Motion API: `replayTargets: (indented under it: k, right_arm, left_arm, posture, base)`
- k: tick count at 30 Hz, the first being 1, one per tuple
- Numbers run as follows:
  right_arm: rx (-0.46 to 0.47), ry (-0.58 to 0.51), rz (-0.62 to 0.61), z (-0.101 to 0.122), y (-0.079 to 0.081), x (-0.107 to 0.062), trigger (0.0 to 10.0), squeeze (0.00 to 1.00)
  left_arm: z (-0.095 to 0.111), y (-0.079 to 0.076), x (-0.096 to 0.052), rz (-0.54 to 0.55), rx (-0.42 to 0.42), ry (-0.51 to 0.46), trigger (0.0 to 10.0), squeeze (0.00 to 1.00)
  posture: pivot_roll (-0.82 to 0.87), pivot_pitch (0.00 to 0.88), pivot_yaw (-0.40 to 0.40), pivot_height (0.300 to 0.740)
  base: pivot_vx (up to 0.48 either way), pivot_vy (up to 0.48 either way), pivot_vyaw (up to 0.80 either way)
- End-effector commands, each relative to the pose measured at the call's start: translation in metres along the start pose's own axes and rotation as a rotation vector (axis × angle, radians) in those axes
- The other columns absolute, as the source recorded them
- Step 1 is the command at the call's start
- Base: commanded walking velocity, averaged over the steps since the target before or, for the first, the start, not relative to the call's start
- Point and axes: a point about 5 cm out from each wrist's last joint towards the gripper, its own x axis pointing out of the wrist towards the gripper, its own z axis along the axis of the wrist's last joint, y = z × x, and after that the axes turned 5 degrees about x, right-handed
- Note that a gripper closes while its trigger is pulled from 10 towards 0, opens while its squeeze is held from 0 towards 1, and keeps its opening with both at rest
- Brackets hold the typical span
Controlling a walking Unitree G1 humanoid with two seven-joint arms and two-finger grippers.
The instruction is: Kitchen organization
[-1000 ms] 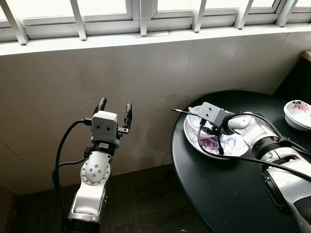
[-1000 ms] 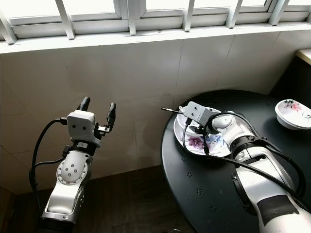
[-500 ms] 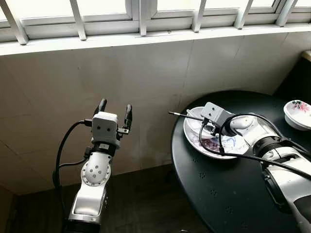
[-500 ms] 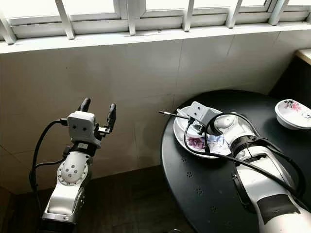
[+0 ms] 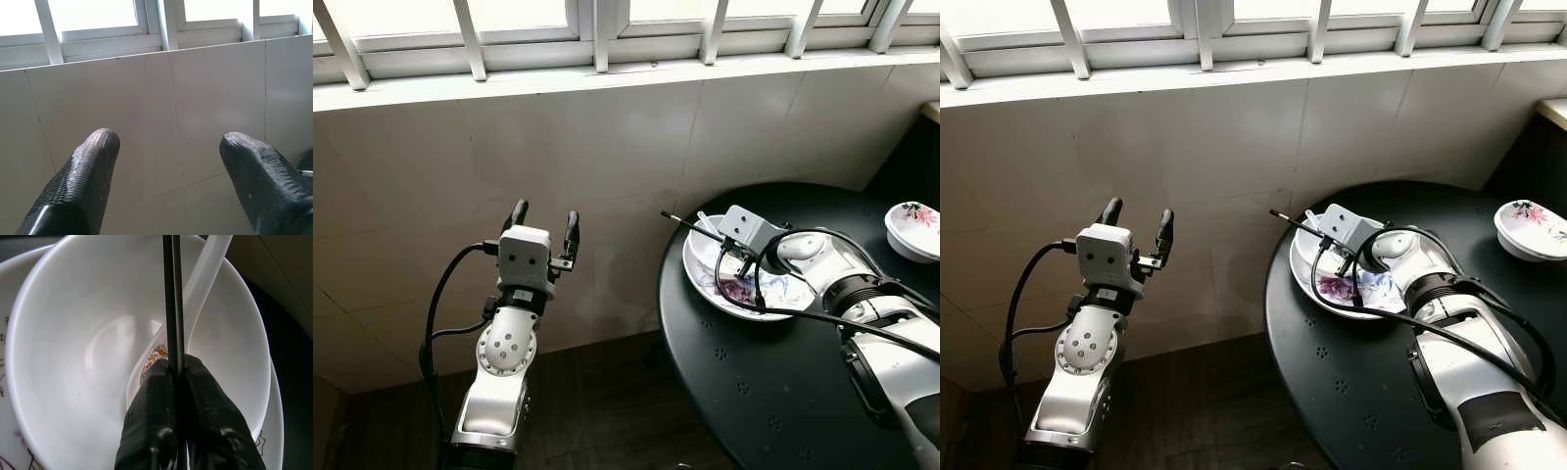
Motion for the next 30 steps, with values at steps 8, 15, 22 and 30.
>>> replayTargets:
  k: [8,15,22,30]
  right_arm:
    - [0.065,-0.232,-0.022,0.028,-0.016,-0.011,0.0,0.0]
    - [0.146,-0.563,0.01,0.061,-0.015,-0.022,0.0,0.0]
    - [0.257,-0.776,0.017,0.079,0.006,-0.026,0.0,0.0]
    - [0.401,-0.896,-0.024,0.088,0.038,-0.039,0.0,0.0]
  left_arm:
    - [0.0,-0.001,0.0,-0.003,0.01,0.007,10.0,0.0]
    - [-0.001,0.001,0.001,-0.009,0.018,0.011,10.0,0.0]
    - [-0.001,0.003,0.001,-0.007,0.024,0.011,10.0,0.0]
    - [-0.003,0.003,0.004,-0.005,0.014,0.022,10.0,0.0]
  posture:
    - [0.05,0.028,-0.068,0.74]
    - [0.05,0.028,-0.061,0.74]
    - [0.05,0.024,-0.056,0.74]
    - [0.05,0.016,-0.05,0.74]
  base:
    - [0.0,0.0,0.0]
    - [0.0,0.0,0.0]
    - [0.0,0.0,0.0]
    - [0.0,0.0,0.0]
